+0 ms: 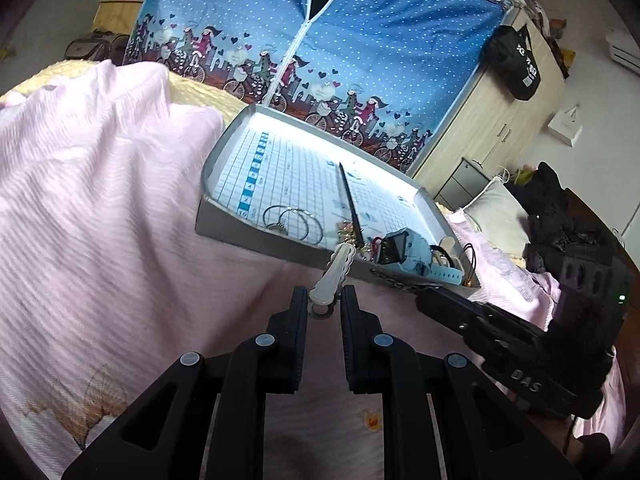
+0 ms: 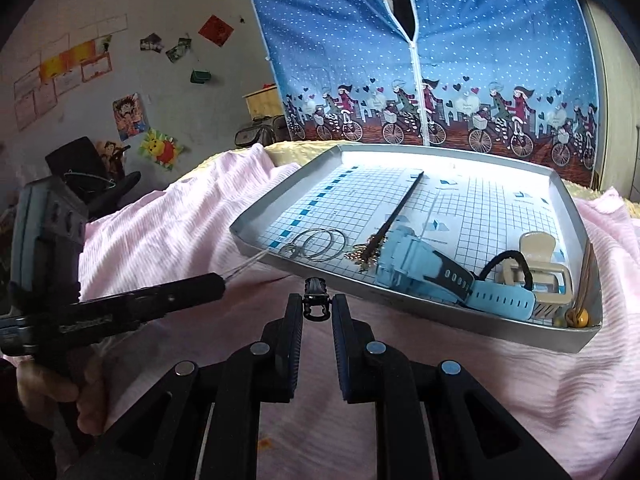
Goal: Organize jewelry
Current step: 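Lower the white clip into the tray with the left tool while the right tool drops the black clip there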
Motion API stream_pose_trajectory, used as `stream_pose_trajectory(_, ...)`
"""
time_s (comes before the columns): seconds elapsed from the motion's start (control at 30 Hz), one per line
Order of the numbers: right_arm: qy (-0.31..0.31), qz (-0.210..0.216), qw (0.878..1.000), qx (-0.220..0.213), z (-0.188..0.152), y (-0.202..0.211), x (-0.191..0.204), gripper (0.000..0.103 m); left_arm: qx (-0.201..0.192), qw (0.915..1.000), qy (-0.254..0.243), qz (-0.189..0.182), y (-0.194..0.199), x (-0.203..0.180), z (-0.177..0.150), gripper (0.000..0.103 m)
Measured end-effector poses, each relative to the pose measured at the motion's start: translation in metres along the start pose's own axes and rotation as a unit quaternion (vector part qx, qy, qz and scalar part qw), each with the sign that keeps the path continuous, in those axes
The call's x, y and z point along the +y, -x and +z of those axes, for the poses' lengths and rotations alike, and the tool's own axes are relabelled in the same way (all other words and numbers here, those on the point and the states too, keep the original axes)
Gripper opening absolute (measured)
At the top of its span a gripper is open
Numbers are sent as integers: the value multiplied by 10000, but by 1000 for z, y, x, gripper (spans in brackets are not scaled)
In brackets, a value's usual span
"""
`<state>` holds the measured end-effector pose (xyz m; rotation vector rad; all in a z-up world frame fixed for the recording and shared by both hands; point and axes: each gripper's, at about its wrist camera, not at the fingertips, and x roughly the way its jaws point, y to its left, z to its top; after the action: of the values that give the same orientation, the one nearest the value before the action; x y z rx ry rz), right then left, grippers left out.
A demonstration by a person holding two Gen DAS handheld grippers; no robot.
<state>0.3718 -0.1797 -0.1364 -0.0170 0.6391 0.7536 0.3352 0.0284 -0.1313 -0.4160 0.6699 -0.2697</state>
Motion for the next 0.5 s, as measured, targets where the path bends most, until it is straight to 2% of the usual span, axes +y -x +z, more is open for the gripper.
stream_pose_trajectory(0.17, 16, -24, 9997, -230, 2, 8, 4, 14, -130, 9999, 94, 6, 7, 0, 3, 13)
stream_pose_trajectory(0.3, -134, -192, 9984, -522, 13, 5, -4, 14, -321, 9992, 206, 77, 7, -3, 18, 13)
stream_pose_trajectory(0.5, -468, -204, 9976, -475, 20, -12, -21, 14, -172, 9986, 314, 379, -26, 1, 50, 13)
